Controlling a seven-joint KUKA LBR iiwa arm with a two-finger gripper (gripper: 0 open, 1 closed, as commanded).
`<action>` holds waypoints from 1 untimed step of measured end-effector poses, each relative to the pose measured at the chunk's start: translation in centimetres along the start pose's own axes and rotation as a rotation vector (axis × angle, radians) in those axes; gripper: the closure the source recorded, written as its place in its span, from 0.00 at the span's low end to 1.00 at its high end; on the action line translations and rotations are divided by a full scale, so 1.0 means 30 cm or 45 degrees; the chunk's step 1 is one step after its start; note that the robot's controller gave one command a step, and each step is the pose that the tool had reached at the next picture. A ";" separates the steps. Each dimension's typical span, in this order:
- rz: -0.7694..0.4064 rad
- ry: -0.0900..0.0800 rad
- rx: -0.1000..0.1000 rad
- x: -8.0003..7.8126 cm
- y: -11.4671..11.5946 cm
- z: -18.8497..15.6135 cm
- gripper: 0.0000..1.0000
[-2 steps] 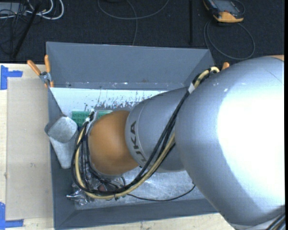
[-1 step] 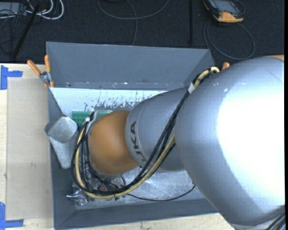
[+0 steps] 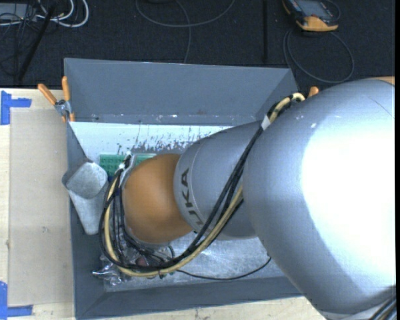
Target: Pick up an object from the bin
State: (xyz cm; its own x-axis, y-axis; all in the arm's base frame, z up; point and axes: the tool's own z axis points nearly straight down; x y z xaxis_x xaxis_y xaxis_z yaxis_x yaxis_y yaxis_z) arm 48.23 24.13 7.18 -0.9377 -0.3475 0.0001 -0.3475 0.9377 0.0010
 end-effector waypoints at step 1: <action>0.000 0.000 0.000 0.000 0.000 0.000 1.00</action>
Offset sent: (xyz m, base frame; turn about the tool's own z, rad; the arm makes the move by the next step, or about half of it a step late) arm 0.0000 0.0000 0.0000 0.0000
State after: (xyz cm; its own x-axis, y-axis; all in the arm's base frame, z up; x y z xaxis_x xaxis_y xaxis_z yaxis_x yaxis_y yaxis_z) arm 48.23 24.13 7.18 -0.9378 -0.3472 0.0001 -0.3472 0.9378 0.0011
